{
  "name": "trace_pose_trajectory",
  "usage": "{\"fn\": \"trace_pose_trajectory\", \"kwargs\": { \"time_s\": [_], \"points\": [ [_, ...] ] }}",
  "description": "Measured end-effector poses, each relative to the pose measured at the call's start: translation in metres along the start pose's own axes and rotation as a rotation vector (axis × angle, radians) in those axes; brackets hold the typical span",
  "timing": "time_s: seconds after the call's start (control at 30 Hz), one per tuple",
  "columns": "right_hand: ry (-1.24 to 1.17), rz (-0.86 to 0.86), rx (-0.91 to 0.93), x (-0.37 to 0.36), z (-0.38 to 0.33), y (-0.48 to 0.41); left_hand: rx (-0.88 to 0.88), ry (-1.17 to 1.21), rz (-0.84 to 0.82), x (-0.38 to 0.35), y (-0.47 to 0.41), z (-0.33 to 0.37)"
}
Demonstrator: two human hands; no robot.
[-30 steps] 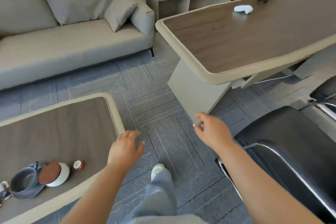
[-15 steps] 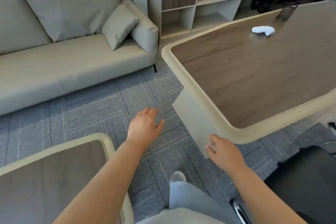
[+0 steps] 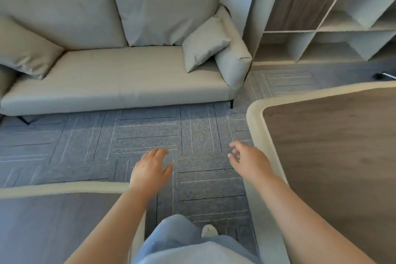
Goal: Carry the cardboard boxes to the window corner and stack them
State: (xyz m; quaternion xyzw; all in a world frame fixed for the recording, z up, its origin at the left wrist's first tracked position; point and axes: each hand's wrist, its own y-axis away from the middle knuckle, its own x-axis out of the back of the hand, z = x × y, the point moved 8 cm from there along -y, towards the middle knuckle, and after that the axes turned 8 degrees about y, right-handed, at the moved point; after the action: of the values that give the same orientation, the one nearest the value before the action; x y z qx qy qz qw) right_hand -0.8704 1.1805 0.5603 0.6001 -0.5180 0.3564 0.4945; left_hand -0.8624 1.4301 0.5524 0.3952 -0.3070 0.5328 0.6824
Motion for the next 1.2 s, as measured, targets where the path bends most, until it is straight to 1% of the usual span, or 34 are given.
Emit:
{"fn": "trace_pose_trajectory", "kwargs": {
  "time_s": [0.1,0.2,0.33,0.43,0.53,0.63,0.77,0.87,0.93,1.03,1.2],
  "points": [
    [-0.002,0.016,0.09,0.017,-0.028,-0.064,0.119,0.012,0.042,0.016,-0.024,-0.031],
    [-0.002,0.016,0.133,0.024,-0.049,-0.125,0.186,0.039,0.081,0.029,-0.065,-0.055],
    [-0.006,0.013,0.116,0.026,-0.062,-0.202,0.135,0.044,0.09,0.046,-0.152,-0.062],
    [-0.015,0.008,0.044,0.029,-0.059,-0.255,0.065,0.018,0.049,0.064,-0.23,-0.055],
    [-0.033,-0.008,-0.071,0.036,-0.046,-0.295,-0.068,-0.015,0.011,0.082,-0.311,-0.027],
    [-0.085,-0.004,-0.195,0.044,-0.024,-0.323,-0.225,-0.042,-0.023,0.095,-0.386,0.023],
    [-0.128,-0.005,-0.363,0.053,0.018,-0.344,-0.39,-0.03,-0.042,0.096,-0.458,0.089],
    [-0.171,0.001,-0.47,0.059,0.052,-0.362,-0.476,-0.059,-0.084,0.081,-0.5,0.124],
    [-0.206,0.016,-0.519,0.064,0.073,-0.382,-0.496,-0.066,-0.111,0.071,-0.526,0.141],
    [-0.227,0.04,-0.545,0.08,0.1,-0.421,-0.494,-0.096,-0.154,0.06,-0.562,0.158],
    [-0.216,0.098,-0.502,0.126,0.136,-0.49,-0.468,-0.145,-0.18,0.048,-0.622,0.184]
  ]
}}
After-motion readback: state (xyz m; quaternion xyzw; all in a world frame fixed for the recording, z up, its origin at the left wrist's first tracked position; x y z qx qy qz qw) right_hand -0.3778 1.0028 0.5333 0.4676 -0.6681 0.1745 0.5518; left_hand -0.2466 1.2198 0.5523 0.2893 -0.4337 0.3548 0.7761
